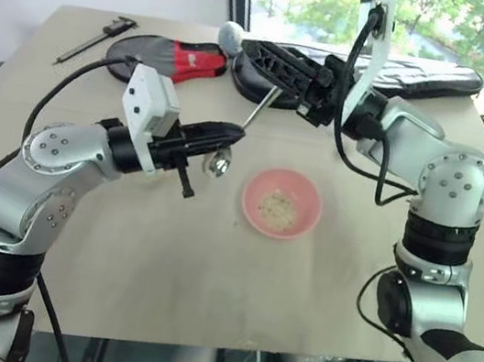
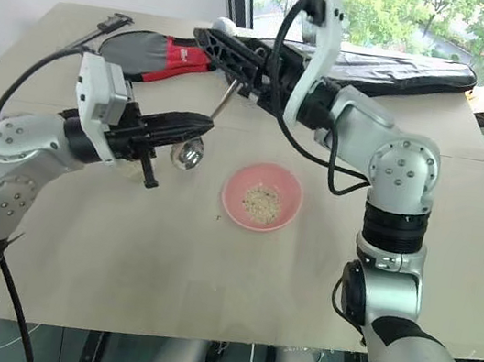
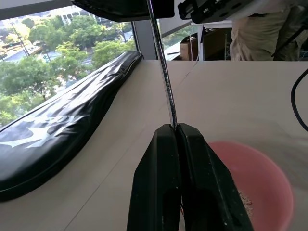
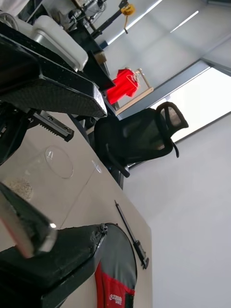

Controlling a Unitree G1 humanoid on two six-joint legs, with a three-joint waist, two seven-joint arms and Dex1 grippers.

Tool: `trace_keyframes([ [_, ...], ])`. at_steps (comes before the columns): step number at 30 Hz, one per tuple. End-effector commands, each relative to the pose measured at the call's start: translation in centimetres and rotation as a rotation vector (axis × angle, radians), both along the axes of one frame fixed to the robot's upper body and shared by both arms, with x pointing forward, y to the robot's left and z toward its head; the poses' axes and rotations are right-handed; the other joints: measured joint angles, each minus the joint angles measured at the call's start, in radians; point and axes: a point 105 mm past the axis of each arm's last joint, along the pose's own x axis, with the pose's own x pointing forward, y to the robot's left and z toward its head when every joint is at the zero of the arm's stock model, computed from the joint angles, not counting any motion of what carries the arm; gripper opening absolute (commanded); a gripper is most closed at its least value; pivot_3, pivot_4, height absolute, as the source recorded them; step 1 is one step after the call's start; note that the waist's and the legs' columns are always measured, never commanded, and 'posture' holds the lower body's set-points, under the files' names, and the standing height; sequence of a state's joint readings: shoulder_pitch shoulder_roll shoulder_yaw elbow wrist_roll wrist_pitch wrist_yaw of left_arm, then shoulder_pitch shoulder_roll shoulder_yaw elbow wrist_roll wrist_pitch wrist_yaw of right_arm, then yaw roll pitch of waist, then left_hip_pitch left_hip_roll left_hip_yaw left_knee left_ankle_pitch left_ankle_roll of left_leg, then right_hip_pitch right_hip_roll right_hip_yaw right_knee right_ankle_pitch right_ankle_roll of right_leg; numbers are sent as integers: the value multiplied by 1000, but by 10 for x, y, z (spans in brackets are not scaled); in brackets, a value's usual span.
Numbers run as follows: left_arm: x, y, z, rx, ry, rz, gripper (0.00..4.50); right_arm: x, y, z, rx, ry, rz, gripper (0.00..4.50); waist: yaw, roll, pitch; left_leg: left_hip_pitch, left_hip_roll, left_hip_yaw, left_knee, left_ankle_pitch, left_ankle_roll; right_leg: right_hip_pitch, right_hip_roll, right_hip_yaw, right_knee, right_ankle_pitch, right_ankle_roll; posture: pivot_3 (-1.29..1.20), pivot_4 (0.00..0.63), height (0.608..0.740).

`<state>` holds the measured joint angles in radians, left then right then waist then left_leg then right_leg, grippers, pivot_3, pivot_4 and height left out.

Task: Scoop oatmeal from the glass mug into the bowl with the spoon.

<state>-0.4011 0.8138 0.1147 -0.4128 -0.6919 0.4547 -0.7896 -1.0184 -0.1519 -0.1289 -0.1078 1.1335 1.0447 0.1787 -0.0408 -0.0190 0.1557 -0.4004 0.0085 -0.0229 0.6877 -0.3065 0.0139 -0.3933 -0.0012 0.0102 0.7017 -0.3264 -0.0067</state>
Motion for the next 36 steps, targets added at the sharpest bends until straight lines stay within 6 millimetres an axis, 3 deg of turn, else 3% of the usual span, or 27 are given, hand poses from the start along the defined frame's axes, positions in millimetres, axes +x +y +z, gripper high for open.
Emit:
trace_keyframes([
  [1,-2,-3,9,9,-56,-4,8,-9,-1,14,14,-30,32,3536,0,0,0,0,0,0,0,0,0,0,0,0,1,0,0,0,150,740],
  [4,-1,-3,10,-9,-58,4,0,-12,-2,6,-33,-26,44,2371,-1,0,0,0,0,2,0,0,0,-2,0,2,3,0,0,0,150,740],
  [6,-2,-4,12,-21,-58,0,0,-13,-3,1,-53,-21,47,1178,-1,0,0,0,0,2,0,1,0,-2,0,2,4,0,0,0,150,740],
  [8,-2,-5,13,-28,-56,-6,0,-11,-2,-3,-68,-21,38,614,-1,0,0,1,0,3,1,1,0,-2,0,3,6,0,0,0,150,740],
  [24,-2,0,8,-51,15,2,0,-7,-6,-1,-52,-36,36,614,-1,0,0,1,0,4,1,2,0,-4,0,5,9,0,0,0,150,740],
  [25,-2,1,7,-46,17,5,0,-7,-5,-1,-50,-37,35,221,-1,0,0,1,0,4,1,2,1,-4,0,5,9,0,0,0,150,740],
  [27,-2,2,6,-43,20,8,0,-6,-5,-1,-49,-38,36,41,-1,0,0,1,0,4,1,2,1,-4,0,5,9,0,0,0,150,740],
  [36,2,8,3,-27,42,44,0,-2,-7,-1,-51,-35,12,41,-1,0,0,1,0,4,1,2,1,-4,0,5,9,0,0,0,150,740],
])
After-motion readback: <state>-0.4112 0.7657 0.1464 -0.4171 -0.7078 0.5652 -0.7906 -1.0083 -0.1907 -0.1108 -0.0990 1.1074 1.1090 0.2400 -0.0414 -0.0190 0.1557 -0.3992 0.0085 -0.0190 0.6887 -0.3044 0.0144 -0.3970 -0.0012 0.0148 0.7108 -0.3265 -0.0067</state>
